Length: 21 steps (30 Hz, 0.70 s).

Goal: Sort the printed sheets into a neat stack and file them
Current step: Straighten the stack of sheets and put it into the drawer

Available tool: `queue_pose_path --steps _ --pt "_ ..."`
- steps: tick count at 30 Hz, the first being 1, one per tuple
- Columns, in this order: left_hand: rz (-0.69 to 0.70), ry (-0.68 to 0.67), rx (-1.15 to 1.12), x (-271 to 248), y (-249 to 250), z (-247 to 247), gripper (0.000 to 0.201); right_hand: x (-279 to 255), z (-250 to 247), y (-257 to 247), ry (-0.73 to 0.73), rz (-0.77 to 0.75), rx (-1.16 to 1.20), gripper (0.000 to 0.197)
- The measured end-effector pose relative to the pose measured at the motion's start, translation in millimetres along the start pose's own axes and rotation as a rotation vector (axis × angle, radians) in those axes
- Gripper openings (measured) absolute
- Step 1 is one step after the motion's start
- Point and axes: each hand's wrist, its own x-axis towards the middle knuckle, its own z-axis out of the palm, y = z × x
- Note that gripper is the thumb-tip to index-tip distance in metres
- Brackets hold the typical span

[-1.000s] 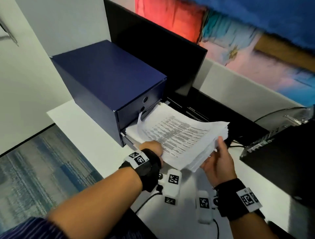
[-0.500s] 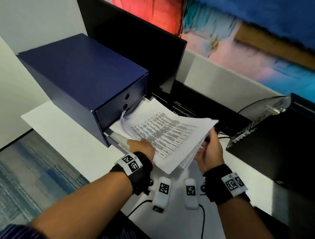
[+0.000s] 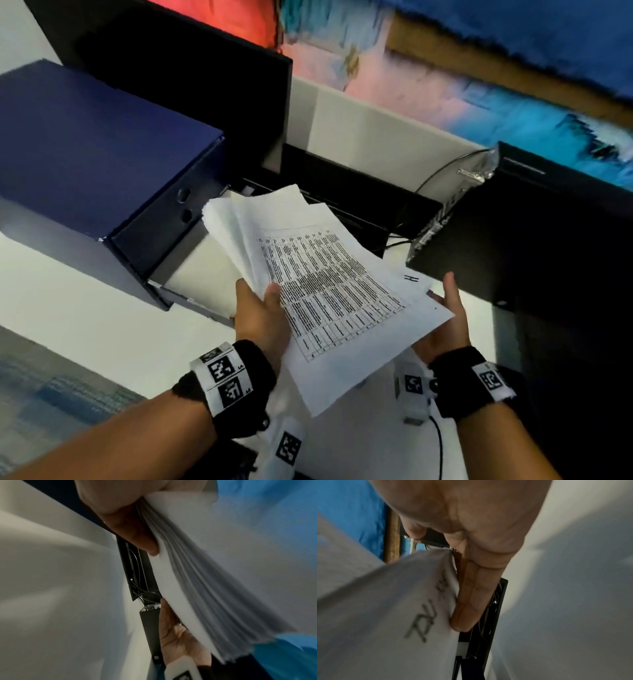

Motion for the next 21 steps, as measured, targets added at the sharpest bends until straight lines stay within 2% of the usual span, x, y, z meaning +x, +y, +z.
queue_pose_path --steps 3,5,7,9,12,14,16,19,21 --pt "0.144 -0.151 0.04 13 4 11 0.014 -12 -9 -2 -0.01 -0.026 0.067 0.081" --pt "0.209 -0.268 0.058 29 12 20 0.019 -13 -21 -3 0.014 -0.054 0.068 0.08" --pt "0.231 -0.367 0.067 43 23 27 0.03 -10 -33 -7 0.088 -0.077 0.018 0.082" --pt "0.264 -0.437 0.097 56 27 32 0.035 -6 -38 -8 0.118 -0.109 -0.133 0.086" --pt "0.35 -0.493 0.137 66 26 41 0.033 5 -28 -5 0.136 -0.193 -0.406 0.045" --pt "0.397 -0.534 0.161 65 27 48 0.033 13 -16 -2 0.148 -0.272 -0.447 0.041" --pt "0.472 -0.568 0.18 59 32 55 0.033 18 -11 -3 0.233 -0.423 -0.45 0.041" --pt "0.601 -0.545 0.22 52 42 57 0.033 14 -8 -7 0.372 -0.615 -0.491 0.034" --pt "0.62 -0.533 0.244 51 39 58 0.033 6 -8 -6 0.409 -0.664 -0.503 0.033"
